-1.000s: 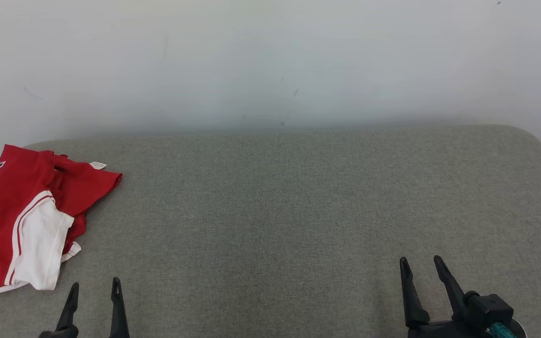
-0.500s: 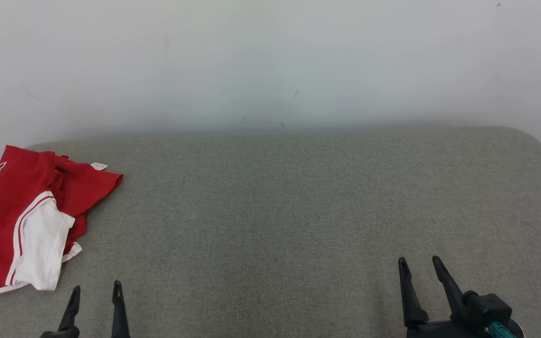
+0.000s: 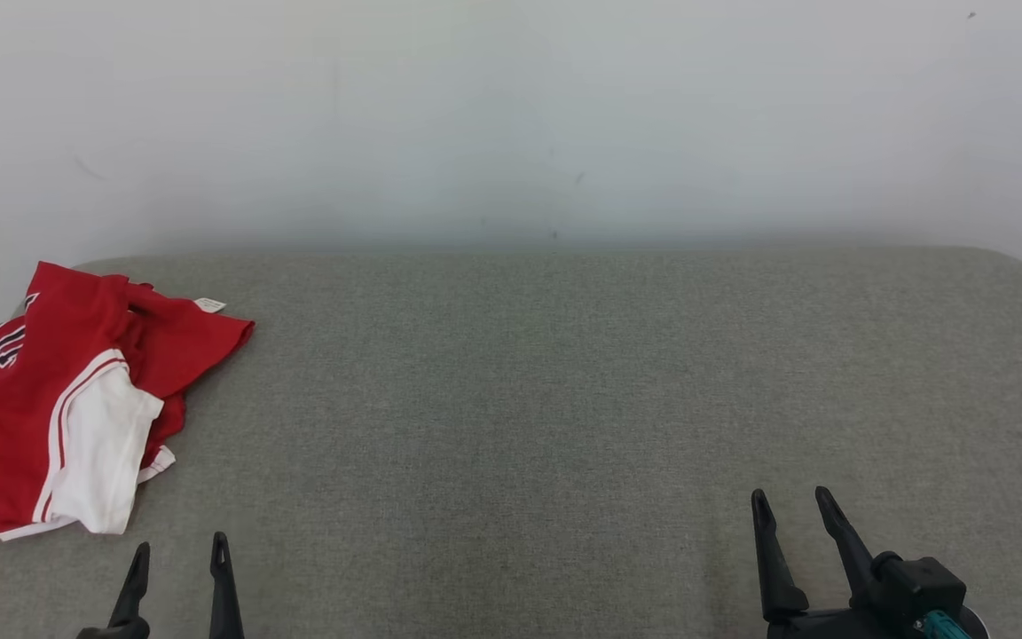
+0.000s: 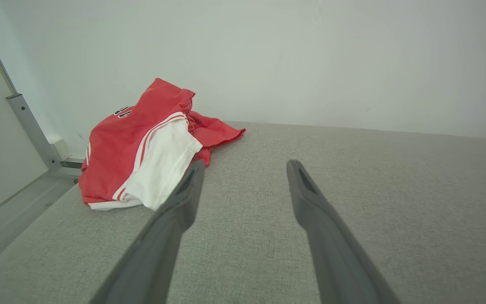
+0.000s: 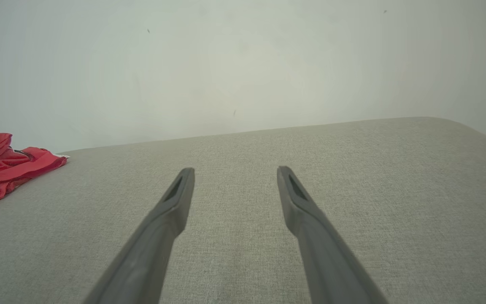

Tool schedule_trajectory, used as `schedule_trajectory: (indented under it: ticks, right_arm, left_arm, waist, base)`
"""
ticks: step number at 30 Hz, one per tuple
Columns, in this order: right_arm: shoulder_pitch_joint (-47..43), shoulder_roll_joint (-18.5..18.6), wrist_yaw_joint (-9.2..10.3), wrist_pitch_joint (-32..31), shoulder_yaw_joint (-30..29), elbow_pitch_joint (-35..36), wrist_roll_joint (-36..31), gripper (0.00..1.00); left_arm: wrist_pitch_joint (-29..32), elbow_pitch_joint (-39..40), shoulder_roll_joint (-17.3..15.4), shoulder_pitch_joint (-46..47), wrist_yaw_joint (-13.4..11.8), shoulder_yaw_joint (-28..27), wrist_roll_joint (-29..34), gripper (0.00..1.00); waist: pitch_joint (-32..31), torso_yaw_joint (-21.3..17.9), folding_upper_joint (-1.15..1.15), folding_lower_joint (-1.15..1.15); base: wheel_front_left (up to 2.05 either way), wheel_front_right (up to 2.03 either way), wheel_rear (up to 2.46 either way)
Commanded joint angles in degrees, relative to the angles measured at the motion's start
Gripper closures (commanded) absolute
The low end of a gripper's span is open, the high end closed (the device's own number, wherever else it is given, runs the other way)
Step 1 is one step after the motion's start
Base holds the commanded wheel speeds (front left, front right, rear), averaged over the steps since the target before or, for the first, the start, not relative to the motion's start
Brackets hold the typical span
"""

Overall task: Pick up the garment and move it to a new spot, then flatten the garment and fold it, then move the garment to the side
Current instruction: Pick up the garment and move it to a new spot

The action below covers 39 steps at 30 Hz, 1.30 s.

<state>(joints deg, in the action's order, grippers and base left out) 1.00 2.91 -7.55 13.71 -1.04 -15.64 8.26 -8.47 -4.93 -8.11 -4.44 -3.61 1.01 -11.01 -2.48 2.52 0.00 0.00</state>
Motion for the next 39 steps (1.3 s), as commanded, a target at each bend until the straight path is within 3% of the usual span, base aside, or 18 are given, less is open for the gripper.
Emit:
schedule_trajectory:
  ticks: [1, 39]
  right_arm:
    - [-0.35, -0.05, 0.12, 0.32, 0.02, -0.09, 0.56, 0.0]
    - [-0.79, -0.06, 0.12, 1.0, 0.56, -0.73, 1.18, 0.0]
  left_arm:
    - [-0.09, 0.06, -0.25, -0.56, -0.37, 0.0, -0.42, 0.0]
    - [-0.07, 0.03, -1.31, -0.52, -2.67, 0.2, -1.46, 0.0]
  waist:
    - [0.13, 0.99, 0.0, 0.0]
    - [1.6, 24.36, 0.0, 0.0]
  base:
    - [0.0, 0.0, 0.0]
    - [0.0, 0.0, 0.0]
